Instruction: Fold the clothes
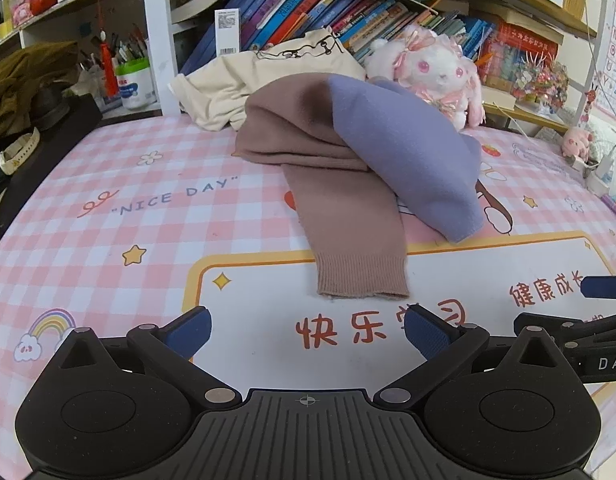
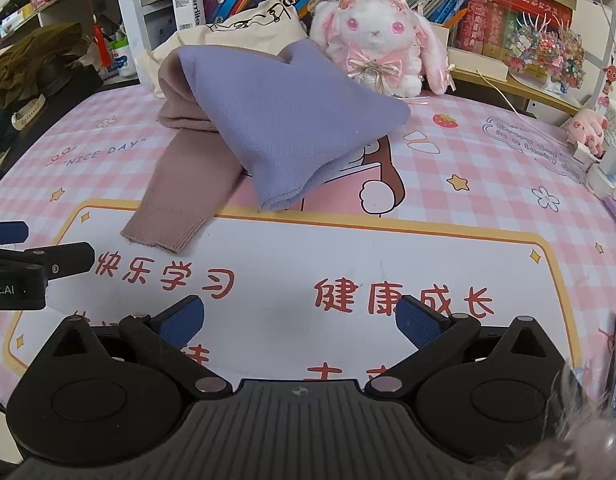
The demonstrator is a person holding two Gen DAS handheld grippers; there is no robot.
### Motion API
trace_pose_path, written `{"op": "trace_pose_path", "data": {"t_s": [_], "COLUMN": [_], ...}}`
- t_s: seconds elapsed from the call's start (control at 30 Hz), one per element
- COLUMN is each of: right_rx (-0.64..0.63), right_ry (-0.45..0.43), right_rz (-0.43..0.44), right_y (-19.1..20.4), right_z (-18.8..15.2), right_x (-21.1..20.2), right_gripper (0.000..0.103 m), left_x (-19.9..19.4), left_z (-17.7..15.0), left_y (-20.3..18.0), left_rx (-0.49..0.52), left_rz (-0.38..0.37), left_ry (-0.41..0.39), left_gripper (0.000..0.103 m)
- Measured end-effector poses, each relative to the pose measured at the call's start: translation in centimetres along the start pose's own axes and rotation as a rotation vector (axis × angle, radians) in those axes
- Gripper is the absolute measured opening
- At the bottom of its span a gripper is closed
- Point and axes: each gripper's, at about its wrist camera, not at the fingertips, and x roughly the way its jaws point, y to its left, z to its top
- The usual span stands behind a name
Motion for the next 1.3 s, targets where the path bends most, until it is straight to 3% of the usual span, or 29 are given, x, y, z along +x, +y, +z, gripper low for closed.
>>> {"op": "trace_pose_path", "data": {"t_s": [1.3], "right_rx": [0.002], "right_ry": [0.008], "right_rz": [-0.002], "right_y": [-0.08], "right_z": [0.05], "right_x": [0.23], "right_gripper": [0.103], "left_x": [0.4], "left_z": [-0.23], "left_y": [0.49], "left_rx": [-0.026], "left_rz": [-0.017], "left_ry": [0.023], "left_gripper": [0.103]}}
